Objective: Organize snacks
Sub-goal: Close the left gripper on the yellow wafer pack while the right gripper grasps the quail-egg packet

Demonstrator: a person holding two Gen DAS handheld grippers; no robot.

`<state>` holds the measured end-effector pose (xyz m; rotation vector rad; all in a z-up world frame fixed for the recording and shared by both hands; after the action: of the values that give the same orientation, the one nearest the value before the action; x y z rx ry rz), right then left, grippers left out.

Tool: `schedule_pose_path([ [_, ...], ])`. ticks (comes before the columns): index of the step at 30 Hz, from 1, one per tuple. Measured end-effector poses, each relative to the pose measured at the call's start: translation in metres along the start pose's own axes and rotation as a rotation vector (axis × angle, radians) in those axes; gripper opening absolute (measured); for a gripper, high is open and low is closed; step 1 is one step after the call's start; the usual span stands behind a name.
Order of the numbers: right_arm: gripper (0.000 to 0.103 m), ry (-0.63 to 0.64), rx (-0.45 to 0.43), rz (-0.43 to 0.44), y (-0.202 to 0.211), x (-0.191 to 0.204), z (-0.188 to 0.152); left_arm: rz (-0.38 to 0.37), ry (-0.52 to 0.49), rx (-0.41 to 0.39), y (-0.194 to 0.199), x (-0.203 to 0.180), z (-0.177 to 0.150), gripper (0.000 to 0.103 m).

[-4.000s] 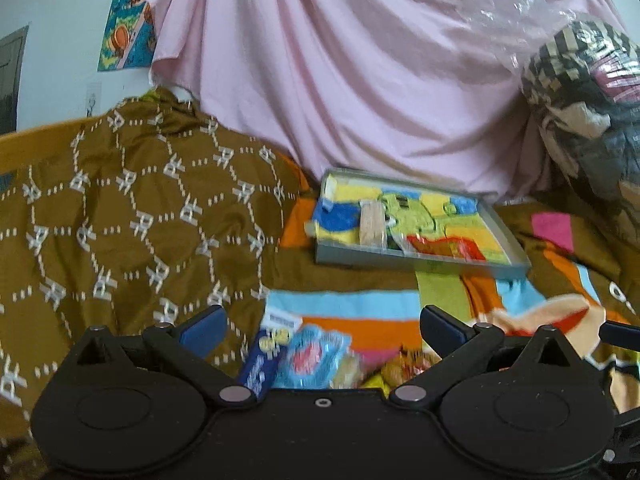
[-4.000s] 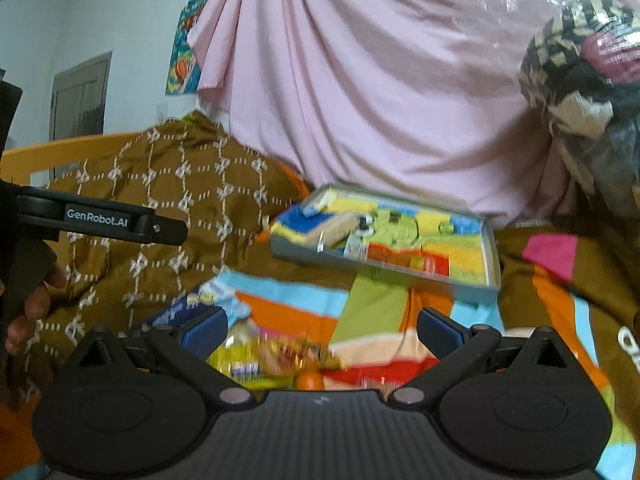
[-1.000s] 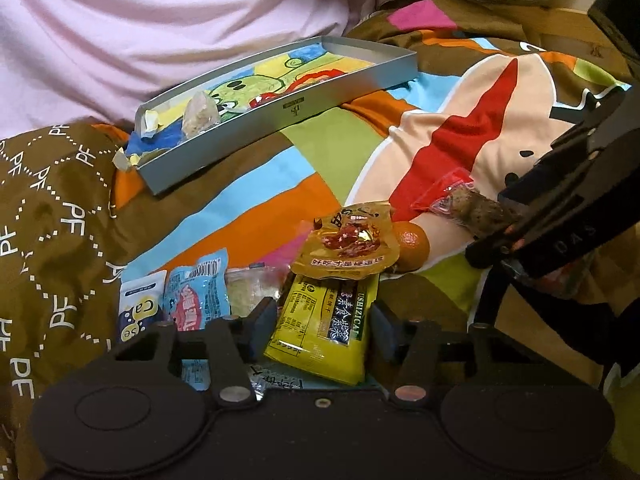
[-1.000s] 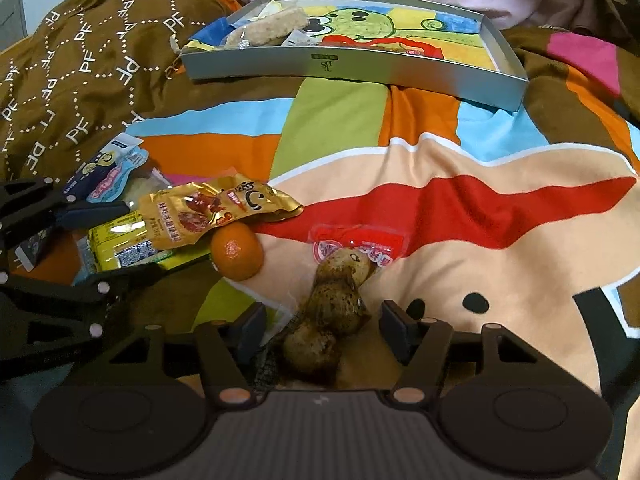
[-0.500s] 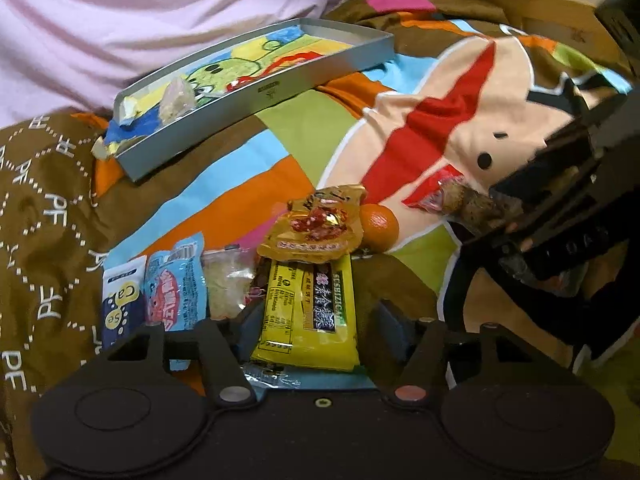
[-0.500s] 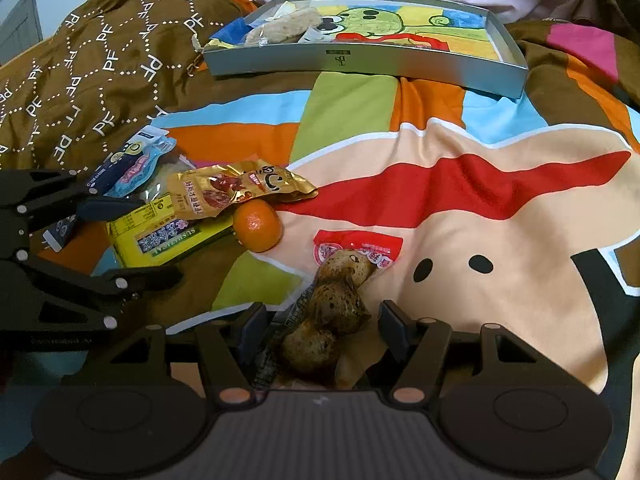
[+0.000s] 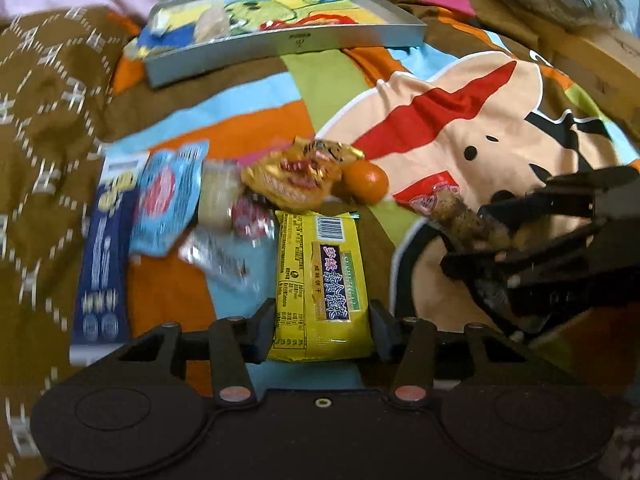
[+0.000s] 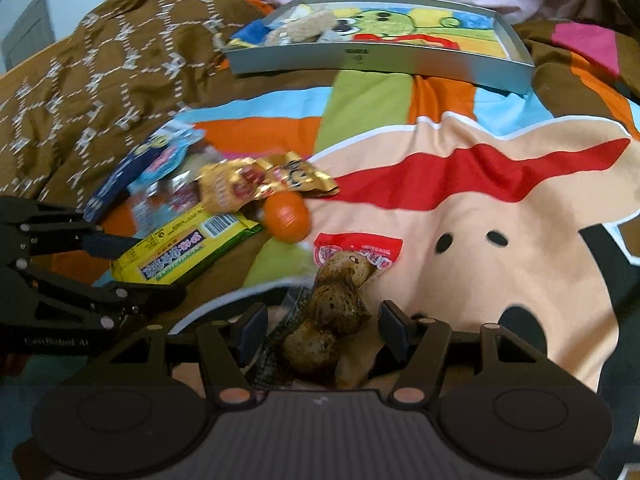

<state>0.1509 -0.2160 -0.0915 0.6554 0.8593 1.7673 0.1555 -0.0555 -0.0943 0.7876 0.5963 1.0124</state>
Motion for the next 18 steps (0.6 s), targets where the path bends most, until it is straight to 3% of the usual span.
schedule_pose_path([
  [5, 0.069, 0.092, -0.005, 0.005, 0.01, 0.015, -0.014, 0.024, -0.002, -0.013, 0.003, -0.007, -0.009, 0.06],
  [10, 0.076, 0.07, -0.008, -0.014, 0.008, 0.012, -0.011, 0.036, -0.042, -0.031, -0.006, -0.01, -0.005, 0.068],
  [15, 0.076, 0.054, 0.001, -0.026, -0.002, 0.011, -0.016, 0.038, -0.054, -0.038, -0.014, -0.009, 0.001, 0.065],
  [18, 0.062, 0.086, -0.01, -0.032, -0.001, 0.016, -0.019, 0.033, -0.054, -0.039, -0.014, -0.008, 0.004, 0.052],
])
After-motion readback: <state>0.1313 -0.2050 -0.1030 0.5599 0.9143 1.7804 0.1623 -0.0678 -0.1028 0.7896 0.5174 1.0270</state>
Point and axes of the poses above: each gripper's, at about its wrist camera, not at the fingertips, and y roughly against the way its jaws point, x to its left, z to its top, the point moved 5 cm from there along -y, roughly the way its jaws point, and after that the axes turned 5 degrees about x, right-handed, at the moved point
